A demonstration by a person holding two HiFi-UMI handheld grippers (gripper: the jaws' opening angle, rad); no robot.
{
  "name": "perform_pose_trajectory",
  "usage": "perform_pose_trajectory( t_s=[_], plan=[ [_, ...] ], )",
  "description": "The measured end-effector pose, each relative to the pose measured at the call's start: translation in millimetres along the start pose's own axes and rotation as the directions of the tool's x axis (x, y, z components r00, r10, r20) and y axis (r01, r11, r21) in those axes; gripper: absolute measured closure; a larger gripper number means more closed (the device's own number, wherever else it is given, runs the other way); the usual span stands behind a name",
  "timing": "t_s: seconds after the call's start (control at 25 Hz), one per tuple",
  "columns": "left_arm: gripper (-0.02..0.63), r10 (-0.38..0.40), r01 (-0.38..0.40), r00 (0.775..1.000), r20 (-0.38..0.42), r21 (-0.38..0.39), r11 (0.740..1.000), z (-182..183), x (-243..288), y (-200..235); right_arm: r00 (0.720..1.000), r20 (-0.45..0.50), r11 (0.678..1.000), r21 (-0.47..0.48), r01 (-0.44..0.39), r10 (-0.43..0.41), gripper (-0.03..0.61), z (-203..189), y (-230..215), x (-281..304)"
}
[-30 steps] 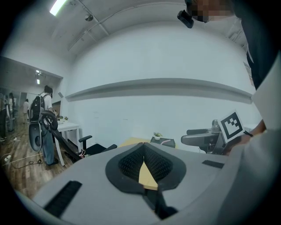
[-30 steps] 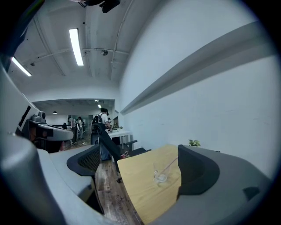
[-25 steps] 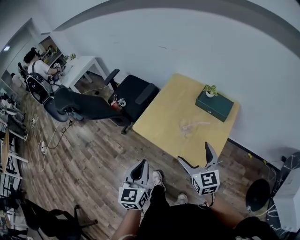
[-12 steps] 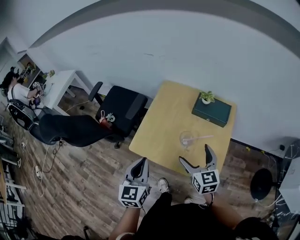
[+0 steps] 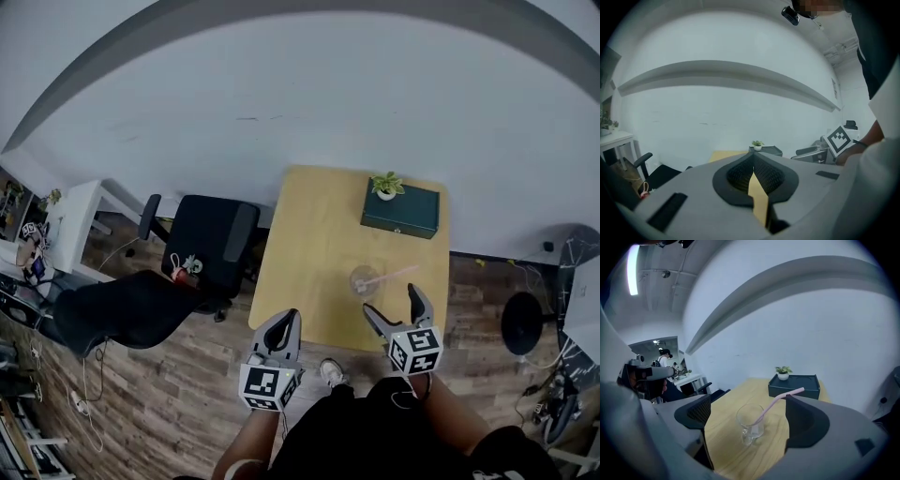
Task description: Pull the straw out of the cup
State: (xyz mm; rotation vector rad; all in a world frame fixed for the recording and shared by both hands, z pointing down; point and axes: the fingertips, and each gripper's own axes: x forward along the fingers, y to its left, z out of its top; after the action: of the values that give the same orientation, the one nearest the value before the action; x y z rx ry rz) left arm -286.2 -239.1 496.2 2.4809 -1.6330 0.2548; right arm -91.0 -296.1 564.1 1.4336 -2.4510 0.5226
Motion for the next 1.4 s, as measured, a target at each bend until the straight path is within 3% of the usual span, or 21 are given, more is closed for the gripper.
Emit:
perform_pose_trajectory(
  t_s=[0.28, 0.84, 1.4],
  plan=[
    [0.595, -0.050, 0.050, 0.999, -0.012, -0.012, 0.999, -5, 25, 8, 0.997, -0.061, 0.996, 0.073, 0.047, -0.042, 0.127, -20, -19, 23],
    [0.595, -0.013, 0.011, 0.999, -0.045, -0.044, 0.999, -18, 51, 14, 0.990, -0.143, 0.980, 0.195, 0.032, -0.004, 0.298, -51, -41, 77],
    [0.595, -0.027, 0.023, 0.997, -0.073, -0.044, 0.999, -27, 60, 6, 0.990, -0.123, 0.976, 0.197, 0.093, -0.070, 0.472, -53, -51, 75]
  ],
)
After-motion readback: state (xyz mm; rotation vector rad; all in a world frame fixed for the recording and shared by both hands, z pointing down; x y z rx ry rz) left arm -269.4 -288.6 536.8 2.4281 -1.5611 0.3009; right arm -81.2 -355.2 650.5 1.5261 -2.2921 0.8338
